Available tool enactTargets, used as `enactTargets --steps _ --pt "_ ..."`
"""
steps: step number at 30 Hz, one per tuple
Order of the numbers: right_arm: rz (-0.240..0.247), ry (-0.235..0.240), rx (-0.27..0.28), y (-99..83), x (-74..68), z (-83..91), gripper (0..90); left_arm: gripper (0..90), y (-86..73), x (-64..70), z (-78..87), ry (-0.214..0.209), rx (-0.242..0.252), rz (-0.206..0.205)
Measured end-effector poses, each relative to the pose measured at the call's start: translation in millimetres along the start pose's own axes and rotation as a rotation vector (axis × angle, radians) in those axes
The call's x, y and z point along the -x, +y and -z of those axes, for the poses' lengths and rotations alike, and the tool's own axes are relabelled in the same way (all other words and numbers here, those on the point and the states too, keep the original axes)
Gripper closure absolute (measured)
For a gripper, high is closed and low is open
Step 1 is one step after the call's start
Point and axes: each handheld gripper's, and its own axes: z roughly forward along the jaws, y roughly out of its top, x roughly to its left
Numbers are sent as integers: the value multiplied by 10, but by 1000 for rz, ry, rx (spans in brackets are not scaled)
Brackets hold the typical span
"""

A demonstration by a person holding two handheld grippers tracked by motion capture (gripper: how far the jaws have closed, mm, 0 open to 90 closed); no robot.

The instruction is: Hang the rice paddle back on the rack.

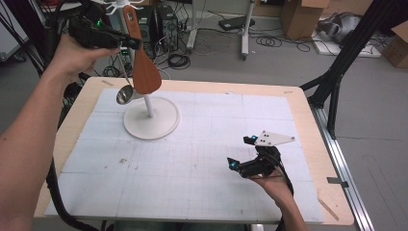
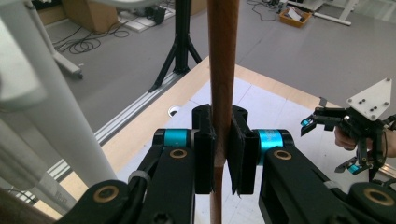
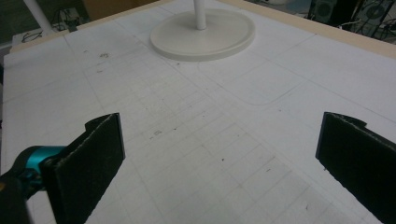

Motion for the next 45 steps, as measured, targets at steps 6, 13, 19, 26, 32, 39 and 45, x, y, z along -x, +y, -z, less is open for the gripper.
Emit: enactTargets --steps 6,13,19,26,32,39,45 --pt "2 -1 6 7 1 4 2 817 -5 -33 1 5 7 13" --pt "3 4 6 8 2 3 2 817 -10 -68 -5 13 8 19" --pt "3 6 5 8 -1 5 2 817 -17 -92 -20 23 10 34" --pt "5 10 6 9 -3 4 2 817 -24 -109 -19 38 4 37" --pt "9 10 5 9 -7 -2 2 816 -37 -124 -22 53 -11 40" --pt "6 15 4 9 -12 -4 2 812 -44 -134 -28 64 -24 42" --pt "2 15 6 10 -8 6 2 782 -44 -125 -17 73 -25 44"
